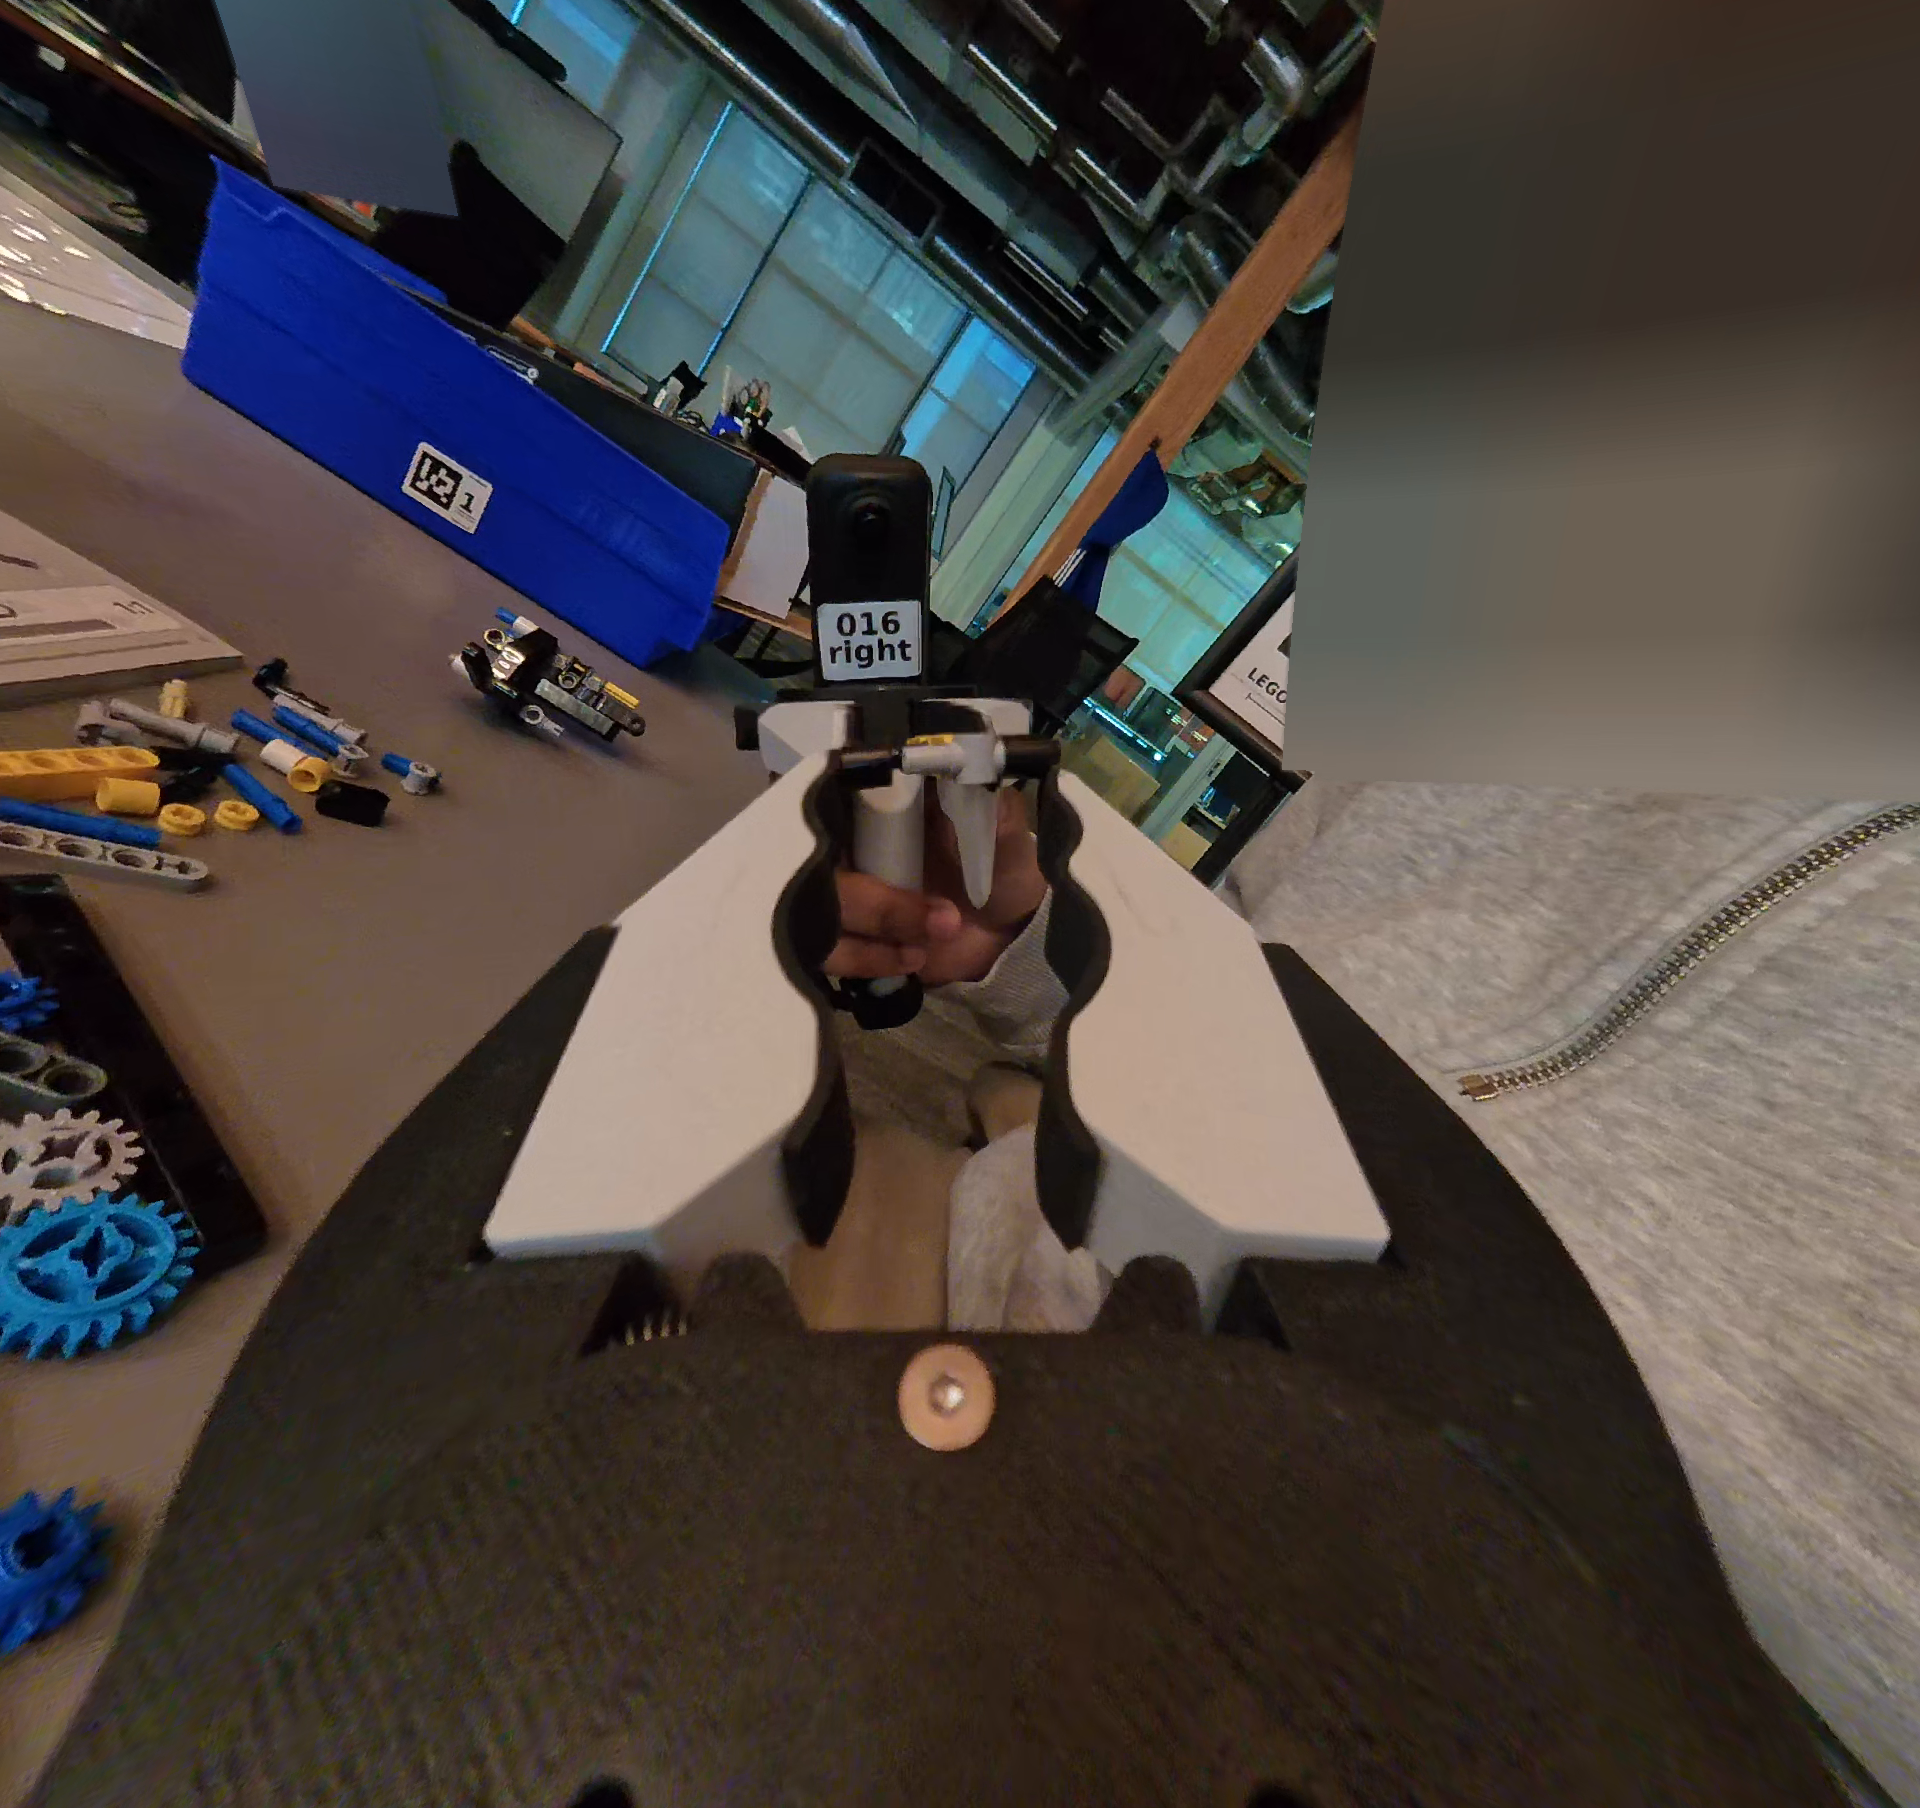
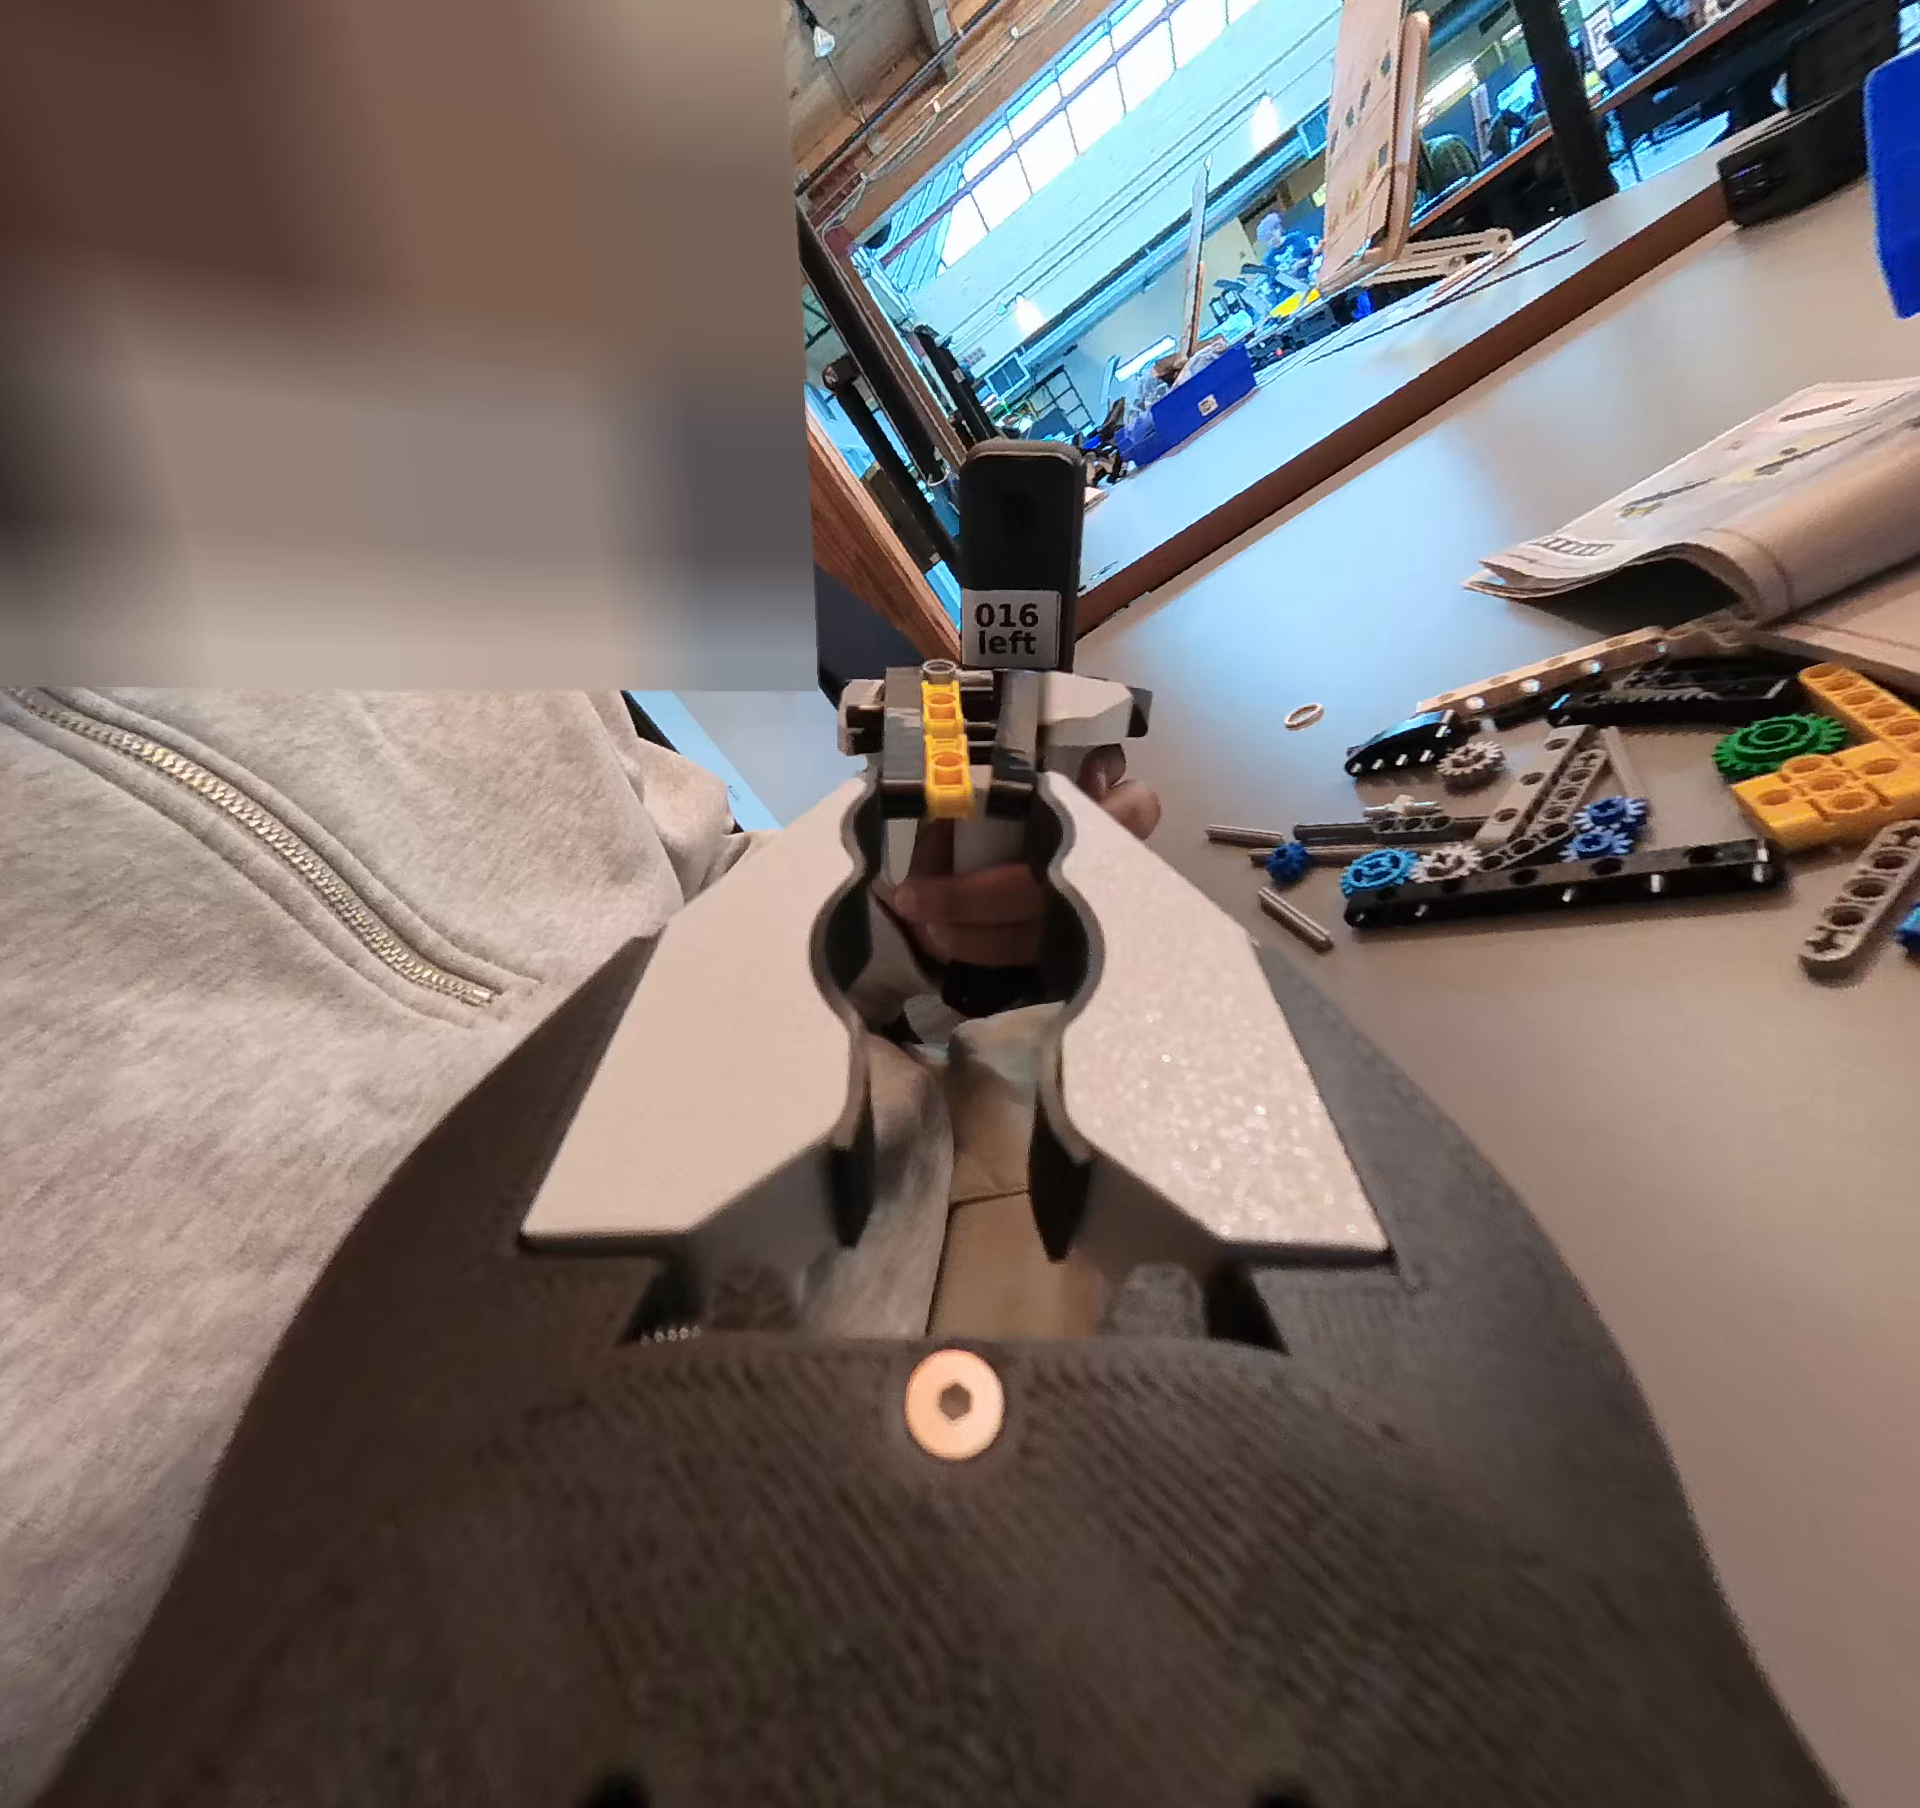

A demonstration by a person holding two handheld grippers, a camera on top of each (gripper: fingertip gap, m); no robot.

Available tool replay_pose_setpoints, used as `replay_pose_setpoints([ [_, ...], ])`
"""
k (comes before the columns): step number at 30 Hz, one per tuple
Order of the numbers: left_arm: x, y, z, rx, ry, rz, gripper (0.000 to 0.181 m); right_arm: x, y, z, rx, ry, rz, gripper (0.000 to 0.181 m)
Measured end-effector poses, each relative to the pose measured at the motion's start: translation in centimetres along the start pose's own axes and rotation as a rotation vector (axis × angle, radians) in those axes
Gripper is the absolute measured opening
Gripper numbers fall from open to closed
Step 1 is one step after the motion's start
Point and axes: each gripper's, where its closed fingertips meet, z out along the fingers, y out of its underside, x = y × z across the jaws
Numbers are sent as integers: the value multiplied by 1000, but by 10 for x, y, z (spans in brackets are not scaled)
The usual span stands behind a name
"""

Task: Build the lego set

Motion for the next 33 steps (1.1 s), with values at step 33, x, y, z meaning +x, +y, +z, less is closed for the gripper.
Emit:
replay_pose_setpoints([
  [33,-10,-1,-2,-45,-63,28,48,0,7,-12,-104,86,-124,23],
])
